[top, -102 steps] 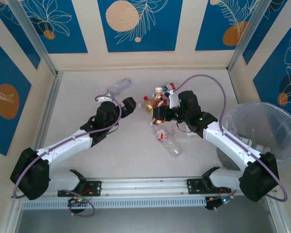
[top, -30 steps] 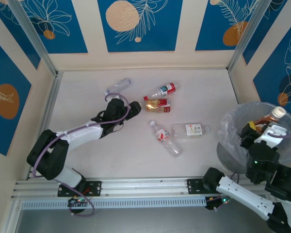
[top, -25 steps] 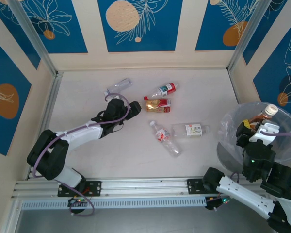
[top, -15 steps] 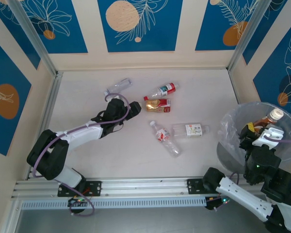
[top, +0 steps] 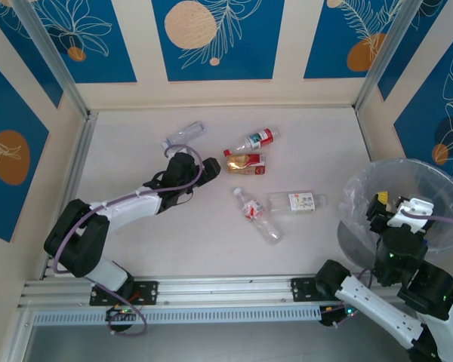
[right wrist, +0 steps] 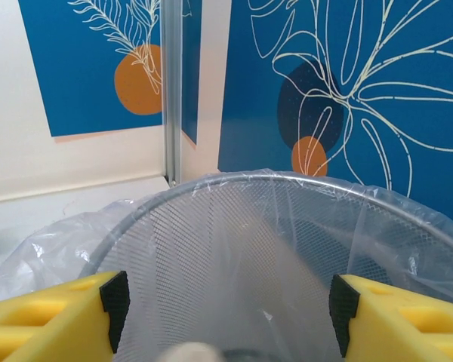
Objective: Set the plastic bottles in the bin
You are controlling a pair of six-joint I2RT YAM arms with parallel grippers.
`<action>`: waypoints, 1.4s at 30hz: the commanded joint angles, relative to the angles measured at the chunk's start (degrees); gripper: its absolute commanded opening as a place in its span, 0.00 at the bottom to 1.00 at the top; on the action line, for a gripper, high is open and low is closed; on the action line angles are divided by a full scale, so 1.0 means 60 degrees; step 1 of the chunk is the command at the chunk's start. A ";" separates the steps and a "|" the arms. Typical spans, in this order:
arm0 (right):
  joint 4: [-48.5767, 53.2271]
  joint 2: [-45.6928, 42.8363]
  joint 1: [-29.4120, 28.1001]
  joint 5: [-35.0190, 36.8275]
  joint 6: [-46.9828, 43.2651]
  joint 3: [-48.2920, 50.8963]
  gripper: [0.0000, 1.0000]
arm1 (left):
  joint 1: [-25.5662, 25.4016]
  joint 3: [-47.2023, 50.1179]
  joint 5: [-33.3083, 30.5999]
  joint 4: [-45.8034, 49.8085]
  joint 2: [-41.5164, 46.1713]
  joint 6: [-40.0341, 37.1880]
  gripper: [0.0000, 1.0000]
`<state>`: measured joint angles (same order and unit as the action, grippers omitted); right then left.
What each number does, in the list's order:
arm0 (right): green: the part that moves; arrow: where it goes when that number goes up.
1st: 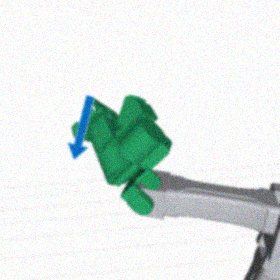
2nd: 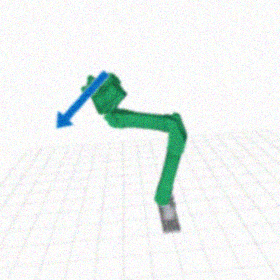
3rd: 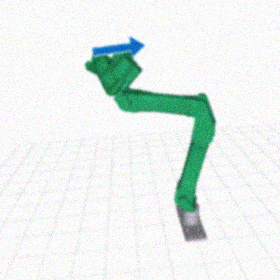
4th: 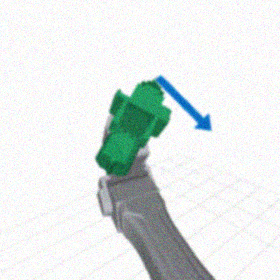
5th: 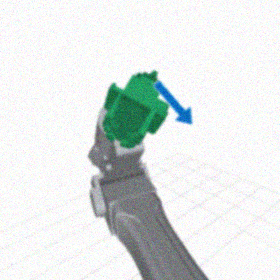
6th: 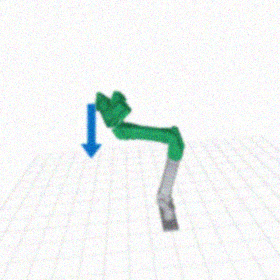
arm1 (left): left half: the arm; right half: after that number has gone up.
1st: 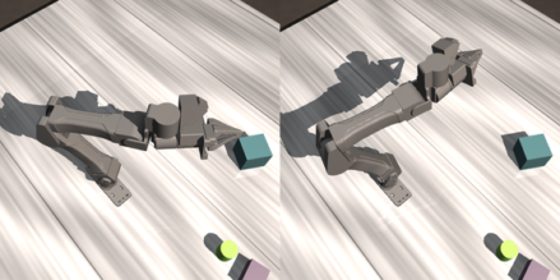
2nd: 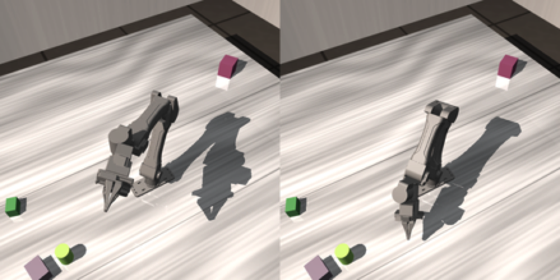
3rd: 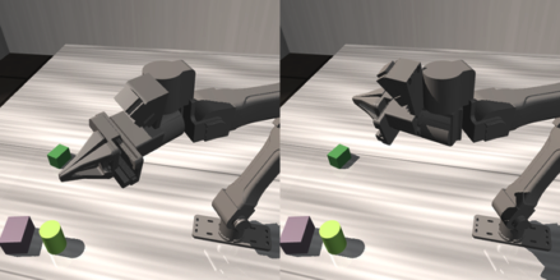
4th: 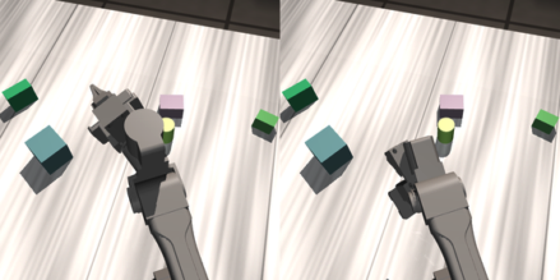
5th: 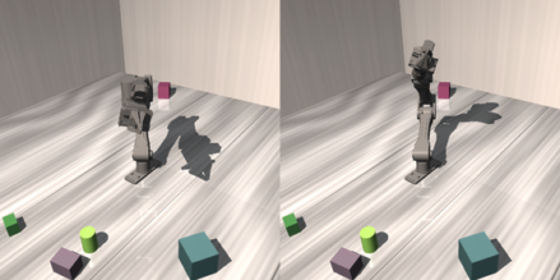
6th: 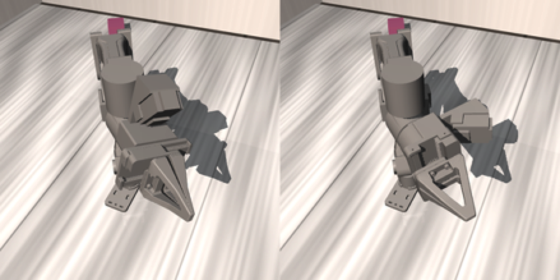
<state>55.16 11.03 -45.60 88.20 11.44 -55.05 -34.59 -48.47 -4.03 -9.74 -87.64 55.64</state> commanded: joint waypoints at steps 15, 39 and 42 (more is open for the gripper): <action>-0.0565 0.1655 -0.0824 0.1660 0.0042 -0.0574 0.84 | 0.0150 -0.0242 0.0465 -0.0135 -0.0190 0.0077 0.99; -0.0374 0.5484 0.0587 -0.4437 0.1293 -0.2408 0.92 | 0.0243 -0.0023 0.0567 0.0140 0.0111 0.0014 0.99; -0.0482 0.5937 0.1133 -0.7074 0.1069 -0.2256 0.93 | 0.0273 0.0007 0.0595 0.0144 0.0119 0.0007 0.99</action>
<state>56.82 44.73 -40.73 62.24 22.13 -69.73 -33.78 -48.49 -0.99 -9.58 -88.25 55.59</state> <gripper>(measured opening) 0.929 0.992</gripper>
